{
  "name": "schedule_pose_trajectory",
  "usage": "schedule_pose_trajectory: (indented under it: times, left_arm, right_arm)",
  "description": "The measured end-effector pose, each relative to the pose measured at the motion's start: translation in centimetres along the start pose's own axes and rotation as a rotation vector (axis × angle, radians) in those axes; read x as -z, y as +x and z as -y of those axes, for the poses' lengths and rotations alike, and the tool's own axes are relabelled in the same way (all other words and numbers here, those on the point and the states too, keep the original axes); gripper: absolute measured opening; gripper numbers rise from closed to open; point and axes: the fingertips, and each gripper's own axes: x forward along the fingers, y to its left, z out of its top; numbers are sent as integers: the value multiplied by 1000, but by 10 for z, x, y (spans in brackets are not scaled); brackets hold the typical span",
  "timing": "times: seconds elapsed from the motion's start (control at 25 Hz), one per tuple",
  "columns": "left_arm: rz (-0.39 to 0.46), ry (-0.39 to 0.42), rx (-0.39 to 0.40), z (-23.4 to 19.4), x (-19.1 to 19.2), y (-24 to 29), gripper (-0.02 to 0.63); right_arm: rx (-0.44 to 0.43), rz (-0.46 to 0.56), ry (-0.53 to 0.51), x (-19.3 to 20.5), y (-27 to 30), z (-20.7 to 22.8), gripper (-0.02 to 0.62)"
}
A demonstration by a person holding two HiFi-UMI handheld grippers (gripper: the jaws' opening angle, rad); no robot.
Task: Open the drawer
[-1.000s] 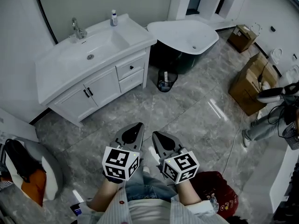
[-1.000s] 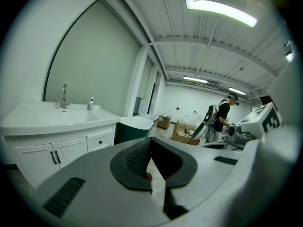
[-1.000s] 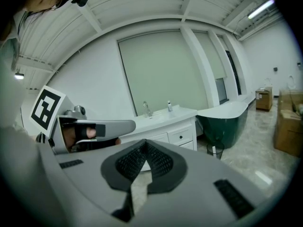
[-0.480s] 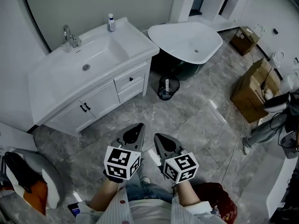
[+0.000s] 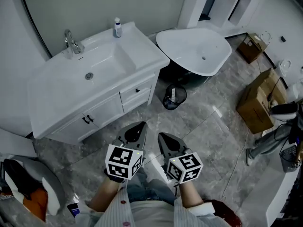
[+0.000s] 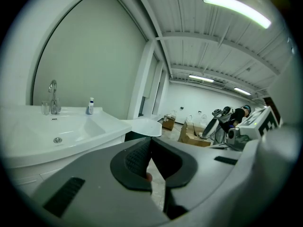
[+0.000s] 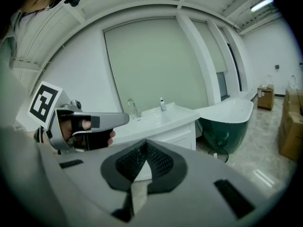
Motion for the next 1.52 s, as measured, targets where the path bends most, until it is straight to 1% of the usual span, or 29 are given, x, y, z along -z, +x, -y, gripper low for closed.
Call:
schedule_pose_trajectory:
  times: [0.36,0.52,0.6,0.84,1.08,1.32,1.52]
  left_arm:
    - [4,-13,-11,-26,-5,19,15]
    - [-2,-14,-29,-35,-6,33,16]
    - [-1,-13,-53,-42,-8,42,16]
    - [13,-30,-154,-74,-24,83,16]
    - [24,-66,-262,-96,-47,132,16]
    - [39,-97,-380,-109,-69,173,15]
    - [59,-126,-488,-119,-82,193,16]
  right_arm:
    - [10,9,-1,-16,24,14,8]
    - [-7,5,0,-22,40,26,8]
    - [-25,2,-7,-28,52,35,8]
    - [-109,-19,-33,-52,99,68,8]
    - [-216,-64,-68,-84,143,106,8]
    - [-341,-108,-127,-117,179,138,8]
    - [-450,-135,-170,-139,202,152,8]
